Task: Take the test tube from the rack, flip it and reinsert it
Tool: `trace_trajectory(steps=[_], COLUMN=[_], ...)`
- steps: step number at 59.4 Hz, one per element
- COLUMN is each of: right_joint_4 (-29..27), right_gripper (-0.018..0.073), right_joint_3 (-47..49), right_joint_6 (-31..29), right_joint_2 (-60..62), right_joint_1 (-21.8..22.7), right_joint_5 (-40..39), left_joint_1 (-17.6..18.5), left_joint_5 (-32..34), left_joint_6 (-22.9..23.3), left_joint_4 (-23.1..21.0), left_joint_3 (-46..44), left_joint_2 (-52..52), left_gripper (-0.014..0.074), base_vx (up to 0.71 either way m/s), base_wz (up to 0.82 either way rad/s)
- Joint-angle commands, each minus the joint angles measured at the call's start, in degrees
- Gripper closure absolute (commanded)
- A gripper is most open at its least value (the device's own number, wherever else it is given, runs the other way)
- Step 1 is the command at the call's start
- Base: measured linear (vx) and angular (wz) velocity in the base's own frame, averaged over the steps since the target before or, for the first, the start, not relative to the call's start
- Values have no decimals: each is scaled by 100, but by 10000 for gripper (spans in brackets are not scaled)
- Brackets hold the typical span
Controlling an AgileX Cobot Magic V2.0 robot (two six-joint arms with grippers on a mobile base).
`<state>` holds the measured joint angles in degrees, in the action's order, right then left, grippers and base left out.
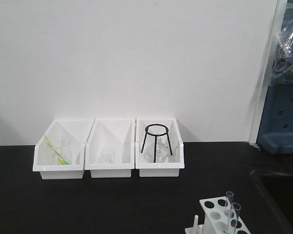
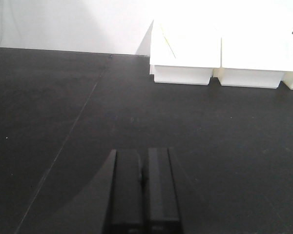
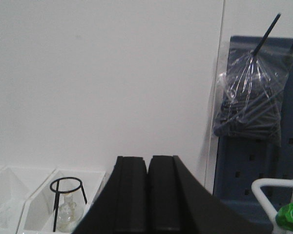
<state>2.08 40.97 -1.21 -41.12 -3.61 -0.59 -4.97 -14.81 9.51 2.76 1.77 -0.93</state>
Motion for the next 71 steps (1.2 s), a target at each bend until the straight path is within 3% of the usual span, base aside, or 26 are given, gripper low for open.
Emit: trace_trajectory(steps=[1,10,18,27,38,45,57,66,71], right_joint_4=[-7,15,57,57,51,46,-11,100,481], right_gripper=[565,539,450,260,-57,-149,-131,-75,-33], right_joint_3=[213,208,208,208,208,208,-23,-1062,-1817], right_joint_6=[-52,-52,-52,-52,-52,-52,63,584,989], right_joint_2=[-235,-304,-304,-304,-304,-304,-467,-798,-1011], right_joint_1=[23,23,23,23,23,23,11,4,-142], right_joint_5=[-605,-512,-479,-475,-497,-604,-954,-1946,-2720], left_joint_1=[39,39,39,39,39,39,39,39,39], left_joint_5=[451,451,451,451,451,451,451,451,451], left_joint_6=[3,3,3,3,3,3,3,3,3], left_joint_4=[-26,-26,-26,-26,-26,-26,-26,-26,-26], left_joint_3=[12,12,12,12,12,12,12,12,12], left_joint_2=[-65,-65,-65,-65,-65,-65,-65,-65,-65], left_gripper=[603,603,603,603,603,603,603,603,603], base_vx=[0,0,0,0,0,0,0,0,0], base_wz=[0,0,0,0,0,0,0,0,0])
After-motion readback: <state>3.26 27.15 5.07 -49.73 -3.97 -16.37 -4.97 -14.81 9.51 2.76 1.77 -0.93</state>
